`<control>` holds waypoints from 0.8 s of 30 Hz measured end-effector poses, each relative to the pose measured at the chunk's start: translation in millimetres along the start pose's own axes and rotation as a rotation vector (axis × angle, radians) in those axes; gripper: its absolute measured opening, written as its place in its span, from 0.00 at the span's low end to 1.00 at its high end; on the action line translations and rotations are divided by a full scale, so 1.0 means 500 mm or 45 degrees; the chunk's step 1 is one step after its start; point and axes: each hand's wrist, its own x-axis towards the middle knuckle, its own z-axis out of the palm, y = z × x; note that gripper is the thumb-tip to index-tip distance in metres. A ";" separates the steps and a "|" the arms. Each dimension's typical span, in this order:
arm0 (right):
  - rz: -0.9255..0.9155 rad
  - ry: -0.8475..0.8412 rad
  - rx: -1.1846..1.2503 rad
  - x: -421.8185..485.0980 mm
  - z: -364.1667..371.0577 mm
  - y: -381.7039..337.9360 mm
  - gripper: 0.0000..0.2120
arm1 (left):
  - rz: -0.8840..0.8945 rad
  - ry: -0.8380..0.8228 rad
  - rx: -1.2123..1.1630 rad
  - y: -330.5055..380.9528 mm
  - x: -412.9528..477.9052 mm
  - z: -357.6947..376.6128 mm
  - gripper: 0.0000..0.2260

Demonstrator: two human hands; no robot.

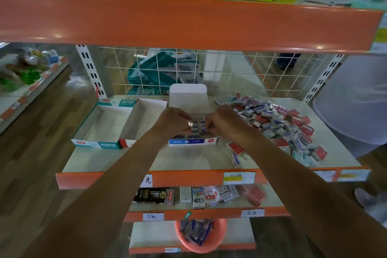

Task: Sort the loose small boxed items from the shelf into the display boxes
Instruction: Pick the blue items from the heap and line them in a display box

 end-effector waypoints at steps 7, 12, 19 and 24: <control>0.011 -0.039 0.002 0.012 0.016 0.007 0.05 | 0.017 -0.060 -0.059 -0.008 0.000 0.009 0.07; 0.066 -0.053 0.086 0.014 0.018 0.019 0.06 | 0.105 -0.005 0.099 -0.010 0.002 0.019 0.06; 0.049 0.068 0.209 0.000 0.005 0.022 0.08 | 0.212 0.067 0.226 0.002 0.008 0.038 0.06; 0.051 0.180 0.217 -0.017 -0.002 0.032 0.08 | 0.220 0.031 0.293 0.015 0.016 0.064 0.07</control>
